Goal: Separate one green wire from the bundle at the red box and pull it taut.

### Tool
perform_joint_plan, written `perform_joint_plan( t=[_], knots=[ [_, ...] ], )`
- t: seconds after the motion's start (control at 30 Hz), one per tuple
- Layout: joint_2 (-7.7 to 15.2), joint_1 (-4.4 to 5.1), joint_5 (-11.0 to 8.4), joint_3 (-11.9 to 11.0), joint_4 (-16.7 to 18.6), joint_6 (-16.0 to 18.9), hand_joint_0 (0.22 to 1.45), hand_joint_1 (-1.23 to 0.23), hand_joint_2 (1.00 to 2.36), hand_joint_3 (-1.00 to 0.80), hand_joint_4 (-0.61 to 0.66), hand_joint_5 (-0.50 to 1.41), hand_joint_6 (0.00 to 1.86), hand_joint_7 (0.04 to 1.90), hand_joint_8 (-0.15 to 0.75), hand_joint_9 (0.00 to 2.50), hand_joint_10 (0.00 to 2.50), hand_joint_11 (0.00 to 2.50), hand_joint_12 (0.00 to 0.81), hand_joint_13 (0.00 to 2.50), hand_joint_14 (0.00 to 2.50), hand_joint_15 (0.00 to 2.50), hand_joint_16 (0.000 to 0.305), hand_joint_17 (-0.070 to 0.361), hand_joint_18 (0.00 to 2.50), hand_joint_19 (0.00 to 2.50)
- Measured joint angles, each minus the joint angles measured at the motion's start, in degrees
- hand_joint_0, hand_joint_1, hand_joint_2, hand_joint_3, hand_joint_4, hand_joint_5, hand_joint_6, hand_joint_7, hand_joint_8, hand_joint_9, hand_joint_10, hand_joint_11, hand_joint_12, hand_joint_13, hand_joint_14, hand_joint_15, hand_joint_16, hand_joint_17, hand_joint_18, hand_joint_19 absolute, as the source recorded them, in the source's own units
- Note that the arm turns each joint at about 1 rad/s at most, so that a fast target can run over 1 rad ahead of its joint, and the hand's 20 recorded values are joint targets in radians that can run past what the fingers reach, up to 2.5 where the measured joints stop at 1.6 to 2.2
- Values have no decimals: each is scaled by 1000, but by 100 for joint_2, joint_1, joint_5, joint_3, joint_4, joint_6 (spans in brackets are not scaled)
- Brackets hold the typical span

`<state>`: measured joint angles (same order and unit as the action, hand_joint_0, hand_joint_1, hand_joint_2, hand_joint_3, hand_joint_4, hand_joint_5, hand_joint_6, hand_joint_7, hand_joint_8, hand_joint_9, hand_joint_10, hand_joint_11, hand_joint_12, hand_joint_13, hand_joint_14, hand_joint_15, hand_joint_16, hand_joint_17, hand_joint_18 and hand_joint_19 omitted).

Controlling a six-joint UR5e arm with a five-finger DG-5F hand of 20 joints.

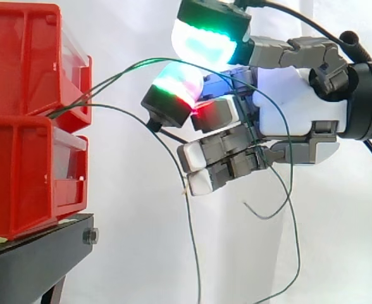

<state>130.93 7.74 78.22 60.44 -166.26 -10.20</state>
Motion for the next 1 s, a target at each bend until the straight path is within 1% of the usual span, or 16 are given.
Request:
perform_joint_plan(
  t=[0.03,0.07,0.1,0.13,0.27,0.37,0.47,0.5,0.63,0.67,0.7,0.9,0.97,1.0],
  knots=[
    [1,0,0,-1,3,0,609,-756,1020,-206,145,-165,903,1043,331,1167,24,1104,411,863,22,618,55,124,779,512],
    [0,0,2,-1,6,0,594,-746,1017,-286,155,-165,904,1018,329,1168,24,1095,414,865,19,617,55,124,779,522],
    [-1,0,4,-1,9,0,566,-704,1010,-385,156,-163,904,985,334,1192,23,1083,417,869,19,616,56,126,785,518],
    [-1,0,5,-1,11,0,543,-619,1004,-447,159,-157,893,1002,339,1199,23,1063,421,881,20,617,57,128,792,511],
    [-1,0,8,-3,5,0,558,-473,1004,-445,148,-148,873,1055,340,1212,24,1071,419,882,20,614,57,127,780,526],
    [-1,0,8,-9,-1,0,579,-435,1008,-419,142,-145,867,1058,337,1223,24,1055,413,885,21,625,56,126,773,530],
    [-3,0,9,-34,-7,-3,596,-508,1014,-338,148,-137,861,1096,339,1236,25,1065,414,897,19,624,55,125,776,535],
    [-3,0,9,-44,-11,-5,593,-580,1018,-265,160,-134,864,1148,339,1233,27,1067,418,899,21,622,55,125,778,535],
    [-2,0,9,-68,-32,-8,580,-653,1024,-124,167,-134,890,1183,344,1233,25,1092,419,901,21,632,56,125,800,529],
    [-3,0,9,-70,-36,-9,587,-694,1023,-98,171,-132,892,1185,352,1244,24,1086,427,913,20,624,58,131,822,517],
    [-2,0,9,-73,-40,-11,589,-707,1024,-79,156,-133,892,1197,350,1233,24,1088,426,912,22,625,58,130,822,517],
    [1,0,17,-74,-46,-23,595,-723,1023,-70,122,-133,902,1157,356,1229,24,1105,430,901,20,614,59,132,828,503],
    [1,0,18,-73,-47,-24,598,-729,1024,-69,105,-134,904,1159,342,1214,26,1101,424,887,20,609,58,131,816,497],
    [2,0,16,-73,-47,-25,599,-732,1024,-63,69,-134,905,1138,336,1208,24,1080,421,873,20,606,58,130,799,491]
  ],
)
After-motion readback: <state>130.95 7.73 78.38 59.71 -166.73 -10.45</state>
